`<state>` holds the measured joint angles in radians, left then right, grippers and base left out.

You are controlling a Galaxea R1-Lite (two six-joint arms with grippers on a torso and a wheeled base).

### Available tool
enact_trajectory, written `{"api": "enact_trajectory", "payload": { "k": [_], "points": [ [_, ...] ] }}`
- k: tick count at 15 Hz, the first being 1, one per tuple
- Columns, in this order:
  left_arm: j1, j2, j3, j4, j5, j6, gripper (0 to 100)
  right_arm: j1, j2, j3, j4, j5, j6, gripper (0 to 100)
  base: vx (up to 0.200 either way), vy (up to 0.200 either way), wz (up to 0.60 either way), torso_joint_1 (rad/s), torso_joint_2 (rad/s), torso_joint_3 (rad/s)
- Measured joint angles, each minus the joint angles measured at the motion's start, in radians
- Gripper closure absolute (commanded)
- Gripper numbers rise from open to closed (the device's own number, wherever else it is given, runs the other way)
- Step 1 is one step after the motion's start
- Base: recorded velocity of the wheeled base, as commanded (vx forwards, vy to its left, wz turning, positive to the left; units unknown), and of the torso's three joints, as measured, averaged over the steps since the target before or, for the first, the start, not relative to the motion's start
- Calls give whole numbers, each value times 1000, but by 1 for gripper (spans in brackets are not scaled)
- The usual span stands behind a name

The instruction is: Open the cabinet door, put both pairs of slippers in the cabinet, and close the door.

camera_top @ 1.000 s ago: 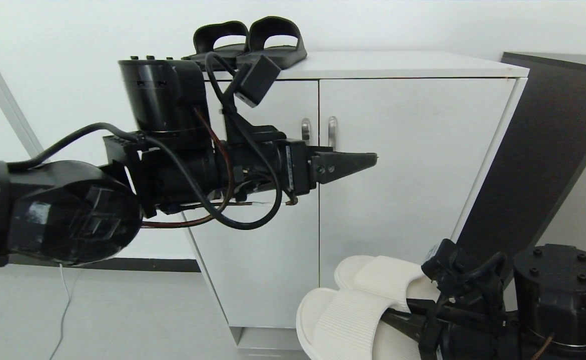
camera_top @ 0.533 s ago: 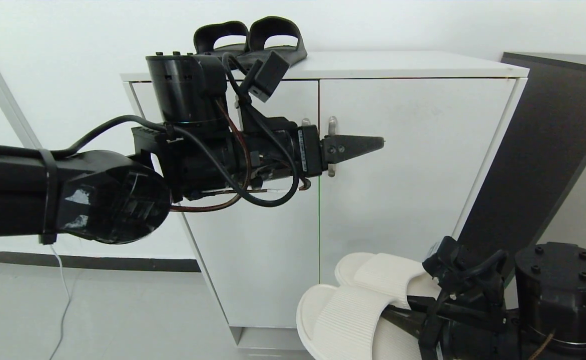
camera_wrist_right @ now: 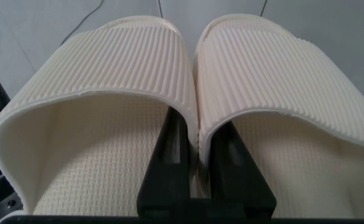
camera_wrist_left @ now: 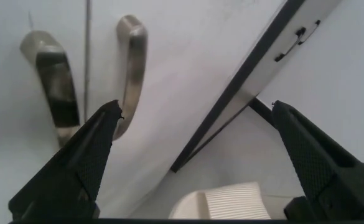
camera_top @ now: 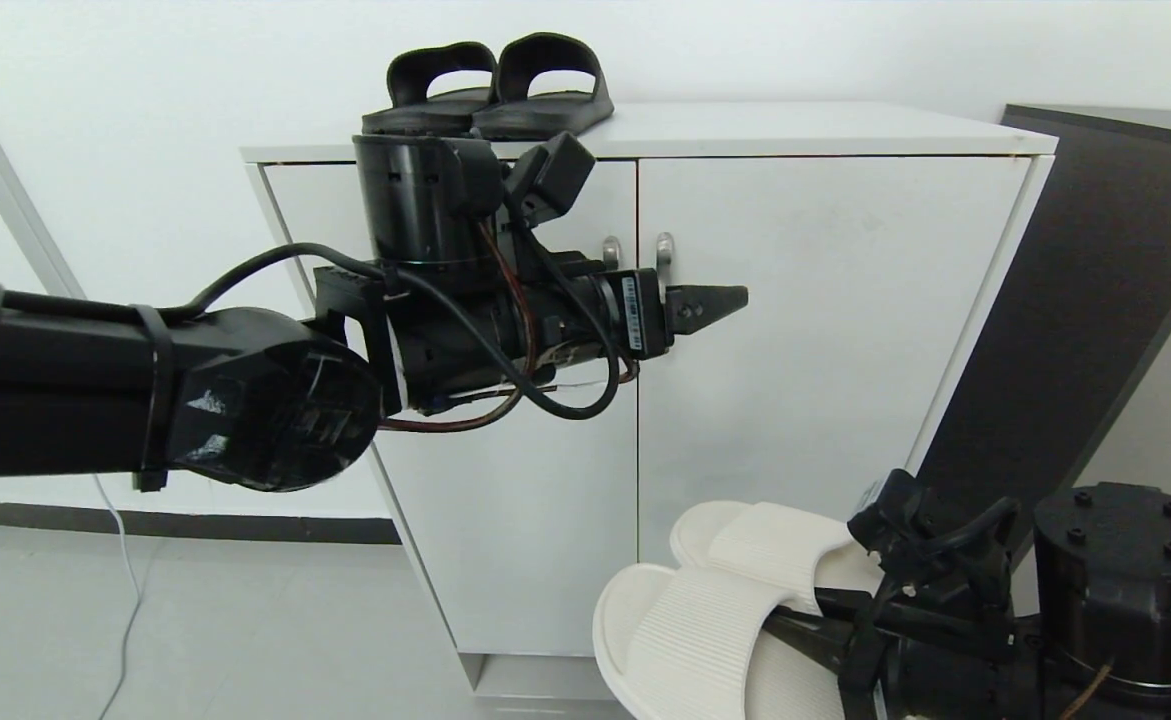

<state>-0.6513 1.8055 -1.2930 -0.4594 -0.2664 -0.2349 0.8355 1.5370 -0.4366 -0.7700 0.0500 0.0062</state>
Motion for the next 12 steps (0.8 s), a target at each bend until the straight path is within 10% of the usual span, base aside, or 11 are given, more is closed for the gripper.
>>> {"api": "enact_trajectory", "payload": {
  "k": [8,9,12],
  "points": [
    [6,82,-106,37,23,2,0,0,-4,4,0,0,-2,100,0,0,0,0,0,0],
    [6,92,-118,39,21,1,100,0,-6,4,0,0,-3,100,0,0,0,0,0,0],
    [10,107,-127,37,19,-2,100,0,-14,6,0,1,-3,100,0,0,0,0,0,0]
  ]
}}
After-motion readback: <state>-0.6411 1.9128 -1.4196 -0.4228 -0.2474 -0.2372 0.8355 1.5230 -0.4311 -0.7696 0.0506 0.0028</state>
